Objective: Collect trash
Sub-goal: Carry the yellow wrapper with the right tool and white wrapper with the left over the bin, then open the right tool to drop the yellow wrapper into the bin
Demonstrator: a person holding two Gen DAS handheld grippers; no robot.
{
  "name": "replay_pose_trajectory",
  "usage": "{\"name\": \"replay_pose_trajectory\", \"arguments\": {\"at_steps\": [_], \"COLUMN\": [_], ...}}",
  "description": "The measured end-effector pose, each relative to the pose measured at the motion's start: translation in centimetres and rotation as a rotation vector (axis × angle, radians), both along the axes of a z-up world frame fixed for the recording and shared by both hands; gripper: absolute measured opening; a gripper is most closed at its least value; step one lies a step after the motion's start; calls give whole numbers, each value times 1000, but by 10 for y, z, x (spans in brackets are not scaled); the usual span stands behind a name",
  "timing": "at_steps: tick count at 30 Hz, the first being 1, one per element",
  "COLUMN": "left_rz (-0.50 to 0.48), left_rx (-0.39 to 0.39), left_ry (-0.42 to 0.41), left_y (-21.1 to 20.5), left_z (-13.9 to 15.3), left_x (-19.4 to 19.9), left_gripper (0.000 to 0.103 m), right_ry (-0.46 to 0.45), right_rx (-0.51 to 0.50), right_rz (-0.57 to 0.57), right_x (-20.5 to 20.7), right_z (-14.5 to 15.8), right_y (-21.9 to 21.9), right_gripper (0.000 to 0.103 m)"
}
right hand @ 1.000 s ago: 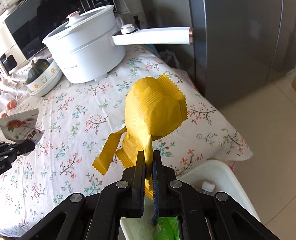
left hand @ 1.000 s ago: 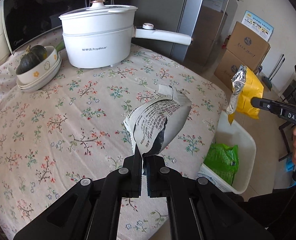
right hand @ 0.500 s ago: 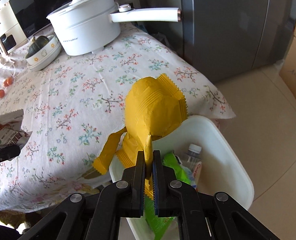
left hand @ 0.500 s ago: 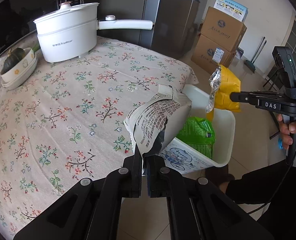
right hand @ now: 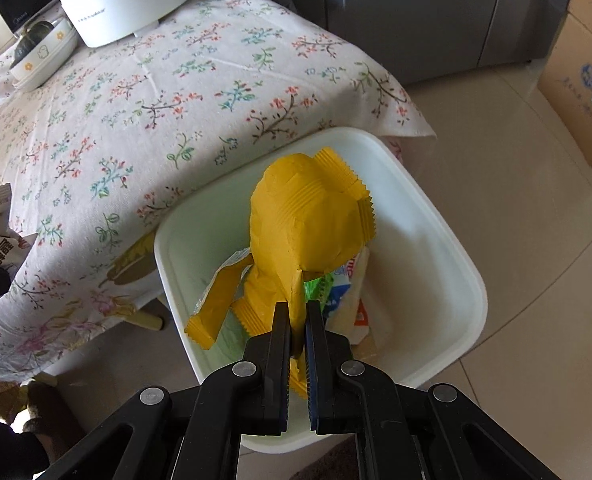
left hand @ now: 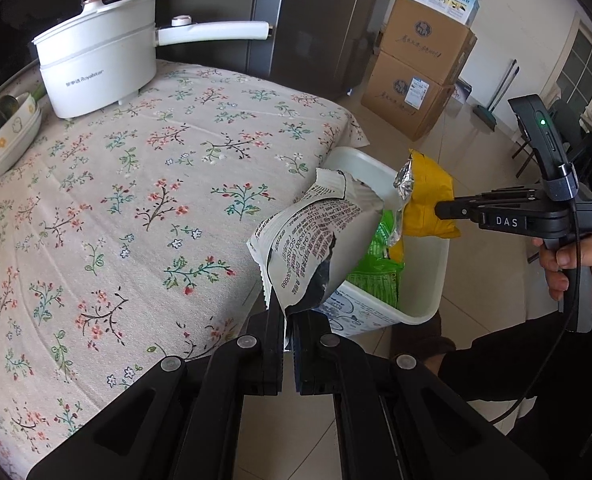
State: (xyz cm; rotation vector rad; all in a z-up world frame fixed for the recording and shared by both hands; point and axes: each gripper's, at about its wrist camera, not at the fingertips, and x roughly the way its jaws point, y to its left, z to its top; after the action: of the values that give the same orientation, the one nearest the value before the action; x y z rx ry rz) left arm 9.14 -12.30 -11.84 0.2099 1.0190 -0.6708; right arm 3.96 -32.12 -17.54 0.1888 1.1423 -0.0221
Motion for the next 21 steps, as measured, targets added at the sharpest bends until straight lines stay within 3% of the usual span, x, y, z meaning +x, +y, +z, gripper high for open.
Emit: {"name": "replay_pose_trajectory", "arguments": {"at_steps": [5, 6, 7, 9, 21], "left_rz": [-15, -17, -19, -22, -77], "left_rx": [10, 10, 10, 10, -1], "left_ry": [3, 4, 5, 6, 38], "left_y": [-2, -2, -3, -4, -42], "left_z": [-2, -3, -2, -2, -3], "left_x": [1, 1, 1, 1, 4], "left_gripper": [3, 3, 3, 3, 3], "right_ry": [28, 35, 39, 36, -14], "right_rx": [-6, -3, 1, 13, 33], "right_rz": [-50, -63, -76, -101, -114], "right_x": [3, 3, 3, 1, -15], "right_z": [-8, -9, -10, -9, 6], "right_y": [-11, -13, -16, -21, -29], "right_gripper": [8, 16, 33, 50, 61]}}
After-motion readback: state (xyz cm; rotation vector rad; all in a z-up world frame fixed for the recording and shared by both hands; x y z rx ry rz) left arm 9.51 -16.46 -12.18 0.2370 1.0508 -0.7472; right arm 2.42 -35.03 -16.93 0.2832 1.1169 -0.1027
